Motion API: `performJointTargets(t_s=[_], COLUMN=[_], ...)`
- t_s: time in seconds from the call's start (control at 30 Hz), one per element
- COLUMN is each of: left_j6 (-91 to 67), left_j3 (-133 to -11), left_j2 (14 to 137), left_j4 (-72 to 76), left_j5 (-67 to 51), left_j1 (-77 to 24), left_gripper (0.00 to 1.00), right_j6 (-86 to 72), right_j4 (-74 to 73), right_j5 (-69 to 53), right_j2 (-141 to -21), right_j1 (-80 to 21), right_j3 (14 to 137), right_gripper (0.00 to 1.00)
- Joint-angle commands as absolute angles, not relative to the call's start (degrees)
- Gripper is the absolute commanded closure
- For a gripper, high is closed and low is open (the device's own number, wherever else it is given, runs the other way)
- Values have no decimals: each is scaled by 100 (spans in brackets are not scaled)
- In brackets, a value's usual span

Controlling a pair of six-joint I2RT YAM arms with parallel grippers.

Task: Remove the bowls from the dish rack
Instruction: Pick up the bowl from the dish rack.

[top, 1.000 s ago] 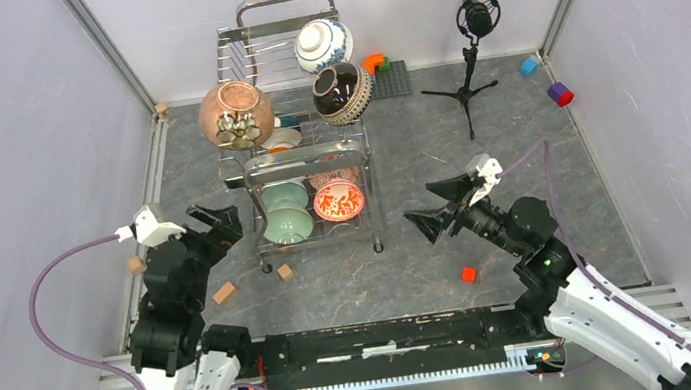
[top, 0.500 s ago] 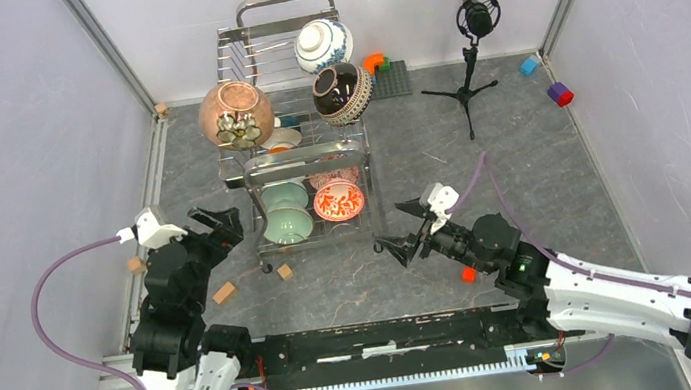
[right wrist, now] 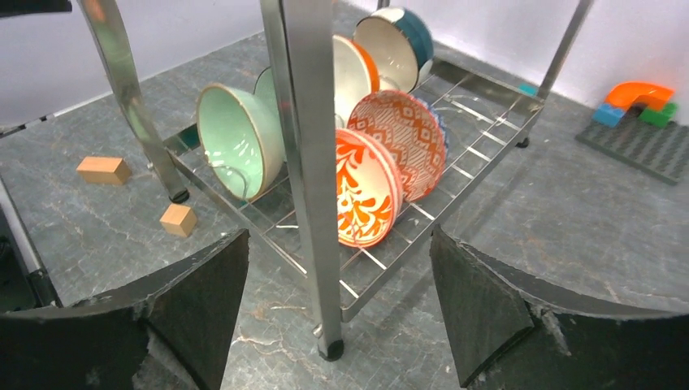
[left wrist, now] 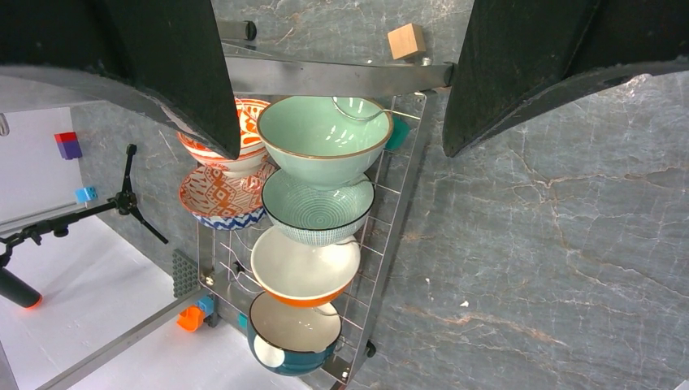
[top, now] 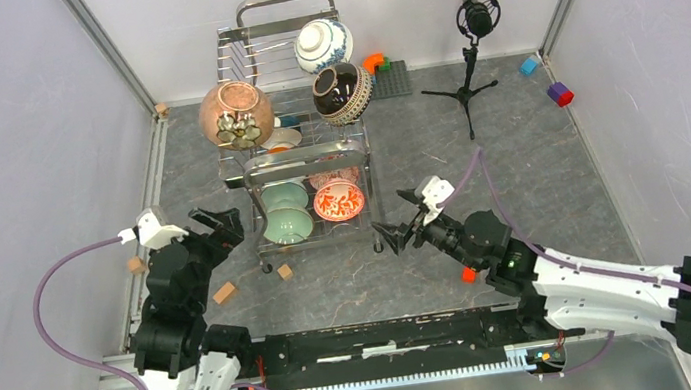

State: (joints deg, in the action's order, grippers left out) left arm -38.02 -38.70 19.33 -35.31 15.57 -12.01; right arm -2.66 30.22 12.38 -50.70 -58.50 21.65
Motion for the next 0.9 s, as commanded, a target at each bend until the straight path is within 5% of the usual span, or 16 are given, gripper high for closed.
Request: performJointTargets(t_s=[0.0, 0.17, 0.37, 0.57, 0.87], left_j6=[-3630, -3742, -3788, -3814, -3780], left_j3=[-3847, -3774, -3772, -3808, -3810], left_j2=[1951, 1968, 1945, 1973, 1904], left_j4=[-3247, -3166, -3233, -3263, -3259], left_j5=[1644, 1518, 1617, 1589, 1670], left_j1=[-1187, -1187, -1191, -1187, -1185], left_gripper=[0, 0, 0, 0, 0], right_j6=[-356, -1024, -2215, -4219, -7084], right_j4=[2646, 815, 794, 2308, 6202], right_j5=[1754, 2030, 378, -1521, -2628], right_j2=[-4462, -4575, -4871, -5459, -6638], right_j1=[-5873, -5491, -4143, -2954, -2143], right_j3=[2685, 4324, 5282, 5366, 4612], right_gripper=[10, 7, 7, 7, 17])
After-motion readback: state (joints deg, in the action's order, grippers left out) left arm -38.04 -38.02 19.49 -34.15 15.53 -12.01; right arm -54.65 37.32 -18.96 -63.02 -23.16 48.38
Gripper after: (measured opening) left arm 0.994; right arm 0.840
